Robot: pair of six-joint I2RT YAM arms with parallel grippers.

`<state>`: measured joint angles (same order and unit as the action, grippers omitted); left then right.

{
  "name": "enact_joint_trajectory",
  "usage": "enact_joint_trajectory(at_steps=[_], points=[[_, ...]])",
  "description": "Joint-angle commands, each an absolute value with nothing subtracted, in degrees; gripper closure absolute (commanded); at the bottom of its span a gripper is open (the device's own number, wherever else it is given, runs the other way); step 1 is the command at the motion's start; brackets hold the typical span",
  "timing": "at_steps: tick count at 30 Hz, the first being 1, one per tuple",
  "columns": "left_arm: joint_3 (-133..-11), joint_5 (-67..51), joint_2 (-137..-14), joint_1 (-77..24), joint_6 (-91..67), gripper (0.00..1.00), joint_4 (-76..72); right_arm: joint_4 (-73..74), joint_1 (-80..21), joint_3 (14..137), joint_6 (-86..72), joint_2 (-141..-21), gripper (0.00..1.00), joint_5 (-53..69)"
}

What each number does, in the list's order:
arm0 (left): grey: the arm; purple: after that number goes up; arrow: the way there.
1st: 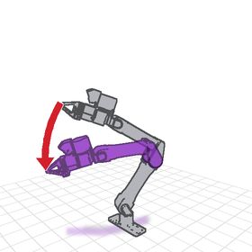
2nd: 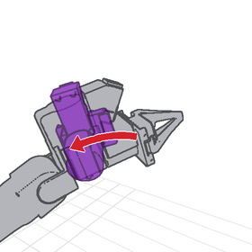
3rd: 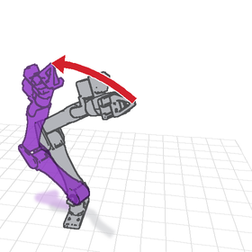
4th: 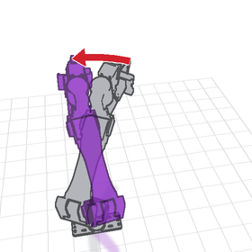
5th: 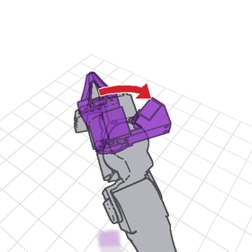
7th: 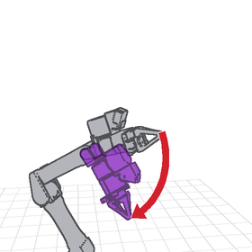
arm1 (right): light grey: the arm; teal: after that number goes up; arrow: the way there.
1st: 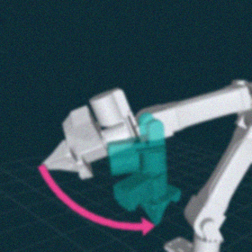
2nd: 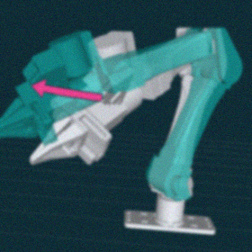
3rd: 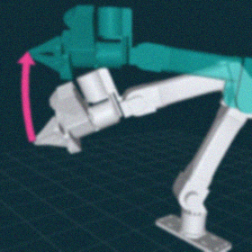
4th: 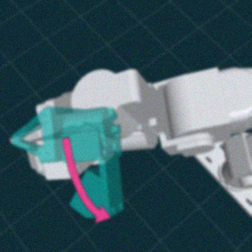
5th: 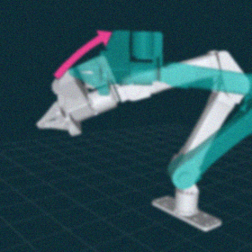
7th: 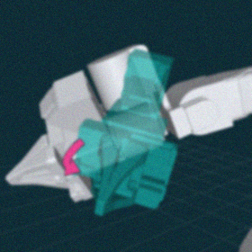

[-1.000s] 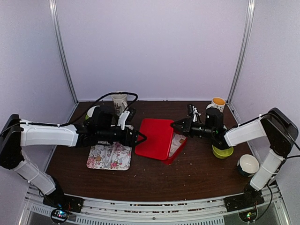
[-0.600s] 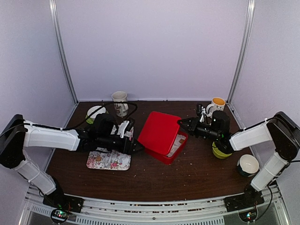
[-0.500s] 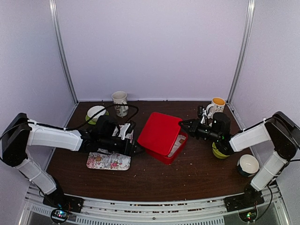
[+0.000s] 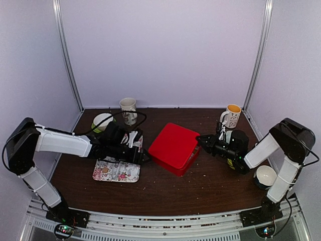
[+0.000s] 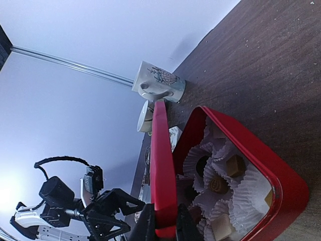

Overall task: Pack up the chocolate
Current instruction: Place the box lid on the packing box.

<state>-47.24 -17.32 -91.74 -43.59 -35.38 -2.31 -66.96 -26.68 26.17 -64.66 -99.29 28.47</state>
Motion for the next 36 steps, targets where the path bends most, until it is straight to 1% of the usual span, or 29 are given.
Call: enact_joint_trajectory(at_steps=[1, 7, 10, 13, 18, 22, 27, 31, 36], points=[[-52.6, -12.6, -92.5, -43.6, -25.4, 0.25, 4.1, -66.3, -24.3, 25.5, -61.3, -100.3, 0.93, 26.3], [-54.4, -12.2, -94.3, -43.6, -17.7, 0.22, 4.5, -60.5, -22.6, 27.6, -57.9, -100.9, 0.89, 28.1], [-56.1, -12.2, -96.5, -43.6, -16.5, 0.22, 4.1, -59.0, -22.1, 28.4, -56.9, -101.5, 0.82, 28.9], [-57.4, -12.2, -98.7, -43.5, -16.6, 0.21, 2.9, -56.6, -21.7, 29.3, -55.6, -101.7, 0.79, 28.9], [-60.2, -12.5, -102.8, -43.5, -18.0, 0.26, 1.8, -52.6, -21.3, 29.9, -52.7, -100.5, 0.78, 28.3], [-61.5, -11.8, -104.3, -43.5, -18.9, 0.27, 1.3, -49.0, -20.9, 29.9, -50.2, -98.3, 0.66, 27.9], [-62.4, -11.0, -105.4, -43.3, -19.2, 0.27, 1.3, -40.6, -20.1, 30.8, -46.0, -93.9, 0.56, 25.8], [-62.6, -11.2, -105.9, -43.3, -19.6, 0.27, 0.8, -34.2, -19.5, 31.8, -42.2, -90.9, 0.43, 23.1], [-62.6, -12.4, -105.7, -43.2, -19.8, 0.27, 0.8, -29.3, -19.5, 36.9, -37.2, -91.8, 0.32, 27.5]])
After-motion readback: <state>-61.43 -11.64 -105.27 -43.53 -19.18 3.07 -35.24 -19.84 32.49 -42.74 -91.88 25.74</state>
